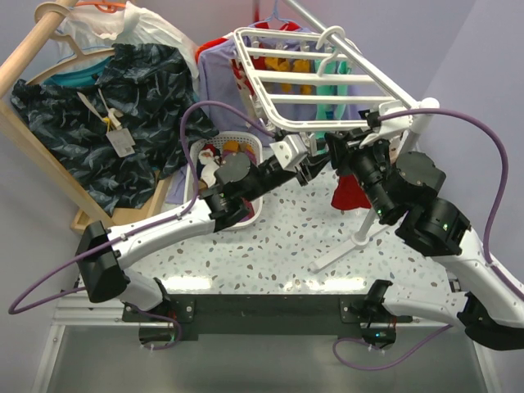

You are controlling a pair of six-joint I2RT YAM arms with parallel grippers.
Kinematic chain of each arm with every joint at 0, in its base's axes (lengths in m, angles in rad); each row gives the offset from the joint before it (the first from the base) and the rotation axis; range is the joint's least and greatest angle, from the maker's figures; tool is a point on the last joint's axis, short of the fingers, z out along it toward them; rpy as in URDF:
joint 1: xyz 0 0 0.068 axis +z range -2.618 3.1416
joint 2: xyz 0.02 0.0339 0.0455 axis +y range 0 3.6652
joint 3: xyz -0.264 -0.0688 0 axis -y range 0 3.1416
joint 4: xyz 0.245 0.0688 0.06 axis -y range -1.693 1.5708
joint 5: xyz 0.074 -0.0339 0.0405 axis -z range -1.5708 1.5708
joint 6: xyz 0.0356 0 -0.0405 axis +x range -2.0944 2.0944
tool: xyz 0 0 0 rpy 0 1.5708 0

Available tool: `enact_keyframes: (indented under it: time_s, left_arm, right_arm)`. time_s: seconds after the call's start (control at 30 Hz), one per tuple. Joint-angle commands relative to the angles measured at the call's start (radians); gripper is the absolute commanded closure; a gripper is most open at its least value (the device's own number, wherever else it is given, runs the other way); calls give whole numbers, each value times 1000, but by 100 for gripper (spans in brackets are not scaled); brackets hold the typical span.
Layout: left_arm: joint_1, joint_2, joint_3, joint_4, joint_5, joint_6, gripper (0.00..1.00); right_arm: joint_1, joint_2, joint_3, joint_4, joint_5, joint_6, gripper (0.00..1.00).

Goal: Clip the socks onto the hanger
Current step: Open the clamp at the hanger, then pick up the sock from the bin.

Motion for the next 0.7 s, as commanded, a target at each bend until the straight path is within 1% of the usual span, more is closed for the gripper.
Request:
enact_keyframes:
  time_s: [0.0,0.03,0.1,0.13,0.2,0.23,0.3,0.33,0.4,0.5,0.57,0.6,0.63,0.67]
  left_arm:
    - [-3,-51,-23,5,-48,-32,56]
    - [-3,-69,-44,5,-58,-45,45]
    - [-3,-92,-80,5,-89,-52,34]
    - [-3,-118,-122,-1,-94,-90,24]
    - [-2,-150,-168,-16,-100,-105,16]
    - [-2,-179,-222,-28,-106,-109,11]
    - [-2,-215,-273,-53,-123,-143,6]
    - [-2,-248,-323,-82,-158,-170,1]
    - [0,-284,-377,-116,-212,-203,0]
    - [14,-372,-500,-226,-281,-279,0]
    - [59,-406,-537,-284,-302,-354,0]
    - [89,-434,-558,-361,-307,-386,0]
    - [169,-445,-564,-399,-299,-449,0]
    - [213,-451,-569,-435,-286,-472,0]
  right_arm:
    - [4,-14,-10,52,12,10,96]
    - [4,-14,-11,52,14,9,95]
    - [4,-17,-16,49,17,10,95]
    - [4,-19,-17,52,18,9,95]
    - [4,-22,-23,52,18,9,95]
    - [6,-23,-25,52,20,7,95]
    - [6,-26,-31,52,23,9,96]
    - [4,-26,-34,50,23,9,96]
    - [4,-28,-37,49,23,10,96]
    - [6,-31,-48,46,23,10,96]
    - [6,-34,-51,37,28,7,96]
    - [4,-34,-53,32,29,7,96]
    - [4,-37,-54,30,29,9,96]
    - [4,-40,-56,27,31,9,95]
